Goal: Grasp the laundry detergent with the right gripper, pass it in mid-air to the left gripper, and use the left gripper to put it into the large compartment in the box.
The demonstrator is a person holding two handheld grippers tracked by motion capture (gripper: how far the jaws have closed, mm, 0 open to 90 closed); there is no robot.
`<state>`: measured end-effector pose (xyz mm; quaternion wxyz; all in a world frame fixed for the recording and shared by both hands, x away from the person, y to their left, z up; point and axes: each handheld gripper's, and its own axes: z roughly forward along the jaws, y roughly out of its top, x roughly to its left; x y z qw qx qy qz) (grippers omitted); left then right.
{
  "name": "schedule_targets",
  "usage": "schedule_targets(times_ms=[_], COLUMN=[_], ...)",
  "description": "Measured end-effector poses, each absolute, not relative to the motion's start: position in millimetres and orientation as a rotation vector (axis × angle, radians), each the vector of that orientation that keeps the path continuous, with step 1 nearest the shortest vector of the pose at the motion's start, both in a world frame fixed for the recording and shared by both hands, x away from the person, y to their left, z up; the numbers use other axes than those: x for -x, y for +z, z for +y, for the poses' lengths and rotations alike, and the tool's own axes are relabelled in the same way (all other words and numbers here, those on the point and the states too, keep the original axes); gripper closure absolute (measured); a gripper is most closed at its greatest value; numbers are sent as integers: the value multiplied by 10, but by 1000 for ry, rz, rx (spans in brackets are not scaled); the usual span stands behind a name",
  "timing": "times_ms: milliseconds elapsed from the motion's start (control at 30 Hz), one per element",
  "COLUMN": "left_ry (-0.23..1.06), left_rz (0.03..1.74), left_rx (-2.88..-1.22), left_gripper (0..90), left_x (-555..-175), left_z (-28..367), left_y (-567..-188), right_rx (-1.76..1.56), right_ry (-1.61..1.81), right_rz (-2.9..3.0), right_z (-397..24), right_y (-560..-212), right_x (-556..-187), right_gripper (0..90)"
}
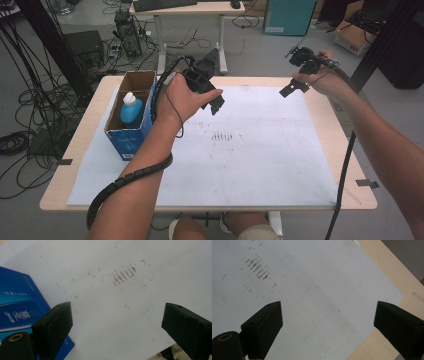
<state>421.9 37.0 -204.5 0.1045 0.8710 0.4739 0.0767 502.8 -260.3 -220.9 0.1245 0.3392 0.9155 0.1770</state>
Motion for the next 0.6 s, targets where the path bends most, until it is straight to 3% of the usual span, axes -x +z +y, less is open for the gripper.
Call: schedule_targets(times_ms=[600], left_ry=[212], left_rz=[1382], left_rx=[-2568], left_gripper=[101], left_x=[-4224], left_z=[359], left_y=[-2061], right_rx=[-1017], right_ry=[493], right_rz=[2656], right_z=[-2615], right_y=[-2086], right_x=[-5083], right_gripper=[84])
